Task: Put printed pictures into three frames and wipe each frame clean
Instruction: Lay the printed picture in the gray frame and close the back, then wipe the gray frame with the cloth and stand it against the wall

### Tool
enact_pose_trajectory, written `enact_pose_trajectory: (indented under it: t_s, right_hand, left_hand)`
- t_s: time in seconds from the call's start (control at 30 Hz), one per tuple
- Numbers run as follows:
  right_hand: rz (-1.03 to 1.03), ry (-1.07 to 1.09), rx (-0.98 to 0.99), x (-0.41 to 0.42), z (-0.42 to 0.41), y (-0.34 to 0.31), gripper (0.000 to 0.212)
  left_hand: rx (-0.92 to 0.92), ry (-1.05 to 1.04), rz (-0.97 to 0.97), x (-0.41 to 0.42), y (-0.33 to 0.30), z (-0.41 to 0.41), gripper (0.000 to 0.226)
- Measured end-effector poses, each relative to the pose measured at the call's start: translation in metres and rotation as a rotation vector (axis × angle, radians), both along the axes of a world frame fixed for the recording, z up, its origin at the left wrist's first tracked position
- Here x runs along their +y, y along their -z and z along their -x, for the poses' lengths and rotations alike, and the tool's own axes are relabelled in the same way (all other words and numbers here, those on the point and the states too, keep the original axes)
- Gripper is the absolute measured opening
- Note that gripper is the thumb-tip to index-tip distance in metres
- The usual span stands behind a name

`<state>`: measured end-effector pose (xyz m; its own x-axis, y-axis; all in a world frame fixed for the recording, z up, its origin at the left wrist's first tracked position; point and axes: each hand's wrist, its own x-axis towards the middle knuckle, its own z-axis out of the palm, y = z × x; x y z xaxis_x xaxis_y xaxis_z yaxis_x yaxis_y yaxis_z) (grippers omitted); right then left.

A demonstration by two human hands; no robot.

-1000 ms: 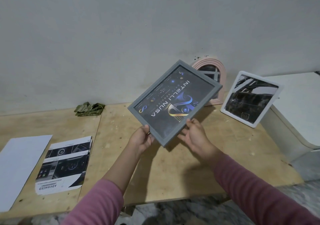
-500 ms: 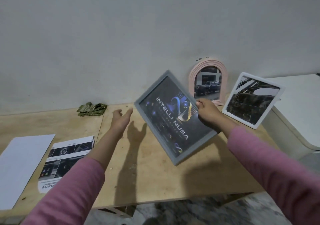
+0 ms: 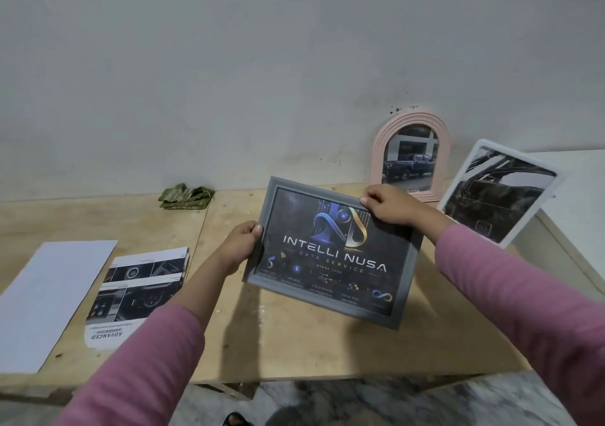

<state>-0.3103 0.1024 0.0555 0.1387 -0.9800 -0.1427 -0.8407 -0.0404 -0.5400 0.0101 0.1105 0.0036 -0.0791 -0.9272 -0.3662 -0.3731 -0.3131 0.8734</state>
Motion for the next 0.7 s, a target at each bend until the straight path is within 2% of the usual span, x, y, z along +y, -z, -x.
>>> enact_pose_trajectory:
  t_s: [0.07, 0.13, 0.2, 0.27, 0.37, 0.53, 0.7]
  right_hand:
    - [0.127, 0.15, 0.029, 0.0, 0.002, 0.017, 0.019]
    - [0.219, 0.364, -0.004, 0.007, 0.002, 0.035, 0.035]
    - [0.239, 0.569, -0.181, 0.015, -0.002, 0.049, 0.041]
    - [0.116, 0.691, -0.396, 0.024, -0.011, 0.057, 0.038]
    - [-0.048, 0.707, -0.55, 0.03, -0.029, 0.067, 0.029]
    - [-0.068, 0.706, -0.596, 0.016, -0.05, 0.091, 0.031]
    - [-0.036, 0.638, -0.603, -0.003, -0.093, 0.08, 0.031]
  left_hand:
    - [0.019, -0.097, 0.011, 0.001, 0.004, -0.001, 0.032]
    - [0.038, -0.168, 0.007, 0.002, 0.009, -0.006, 0.033]
    - [0.04, -0.247, -0.005, 0.003, 0.015, -0.013, 0.031]
    - [0.059, -0.325, -0.027, 0.005, 0.02, -0.02, 0.028]
    - [0.072, -0.404, -0.046, 0.008, 0.021, -0.026, 0.031]
    - [0.101, -0.48, -0.086, 0.016, 0.026, -0.06, 0.036]
    - [0.214, -0.486, -0.126, 0.033, 0.019, -0.098, 0.035]
